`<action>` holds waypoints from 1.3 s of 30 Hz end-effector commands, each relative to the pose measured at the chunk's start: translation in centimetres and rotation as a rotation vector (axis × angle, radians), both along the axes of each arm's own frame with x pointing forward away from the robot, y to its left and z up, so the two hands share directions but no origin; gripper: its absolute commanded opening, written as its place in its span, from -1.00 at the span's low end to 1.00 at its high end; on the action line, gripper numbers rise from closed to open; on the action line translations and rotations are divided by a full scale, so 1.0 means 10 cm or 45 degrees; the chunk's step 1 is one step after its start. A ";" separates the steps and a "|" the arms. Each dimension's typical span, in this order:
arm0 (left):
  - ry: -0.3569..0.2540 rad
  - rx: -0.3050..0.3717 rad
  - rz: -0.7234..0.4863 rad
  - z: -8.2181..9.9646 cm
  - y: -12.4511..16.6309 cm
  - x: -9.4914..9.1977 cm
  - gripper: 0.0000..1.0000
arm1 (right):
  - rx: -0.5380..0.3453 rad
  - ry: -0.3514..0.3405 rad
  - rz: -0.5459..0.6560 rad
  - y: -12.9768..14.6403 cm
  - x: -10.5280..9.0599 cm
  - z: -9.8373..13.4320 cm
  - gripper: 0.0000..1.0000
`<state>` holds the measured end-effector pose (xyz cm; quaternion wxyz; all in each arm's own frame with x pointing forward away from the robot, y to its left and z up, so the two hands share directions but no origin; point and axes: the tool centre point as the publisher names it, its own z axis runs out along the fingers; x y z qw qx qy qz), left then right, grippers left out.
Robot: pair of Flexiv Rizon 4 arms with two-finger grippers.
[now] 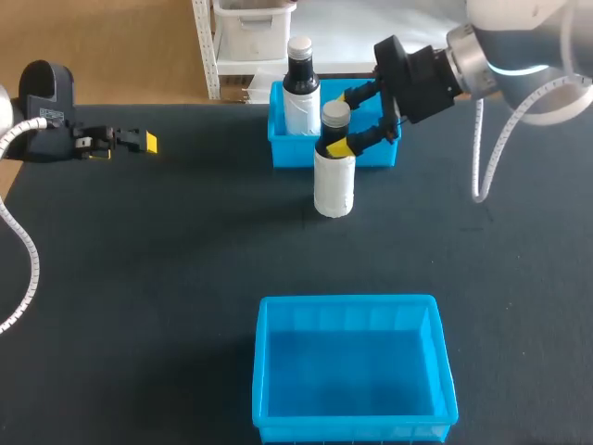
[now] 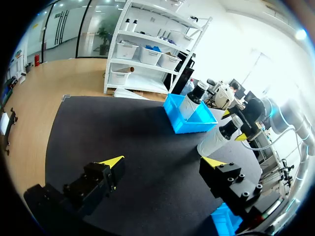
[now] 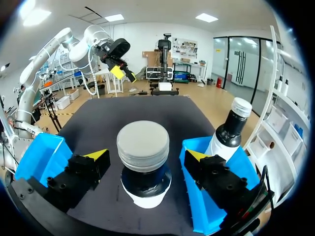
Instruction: Pick up the bottle, and place it in the far bin if it is heavy, or in the near bin if it is light.
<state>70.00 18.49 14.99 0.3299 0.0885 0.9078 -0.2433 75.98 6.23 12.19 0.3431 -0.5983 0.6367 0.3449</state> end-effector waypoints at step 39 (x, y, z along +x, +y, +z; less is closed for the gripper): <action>0.000 0.000 0.000 0.00 0.00 0.00 1.00 | -0.002 0.015 0.013 0.04 0.01 -0.05 -0.44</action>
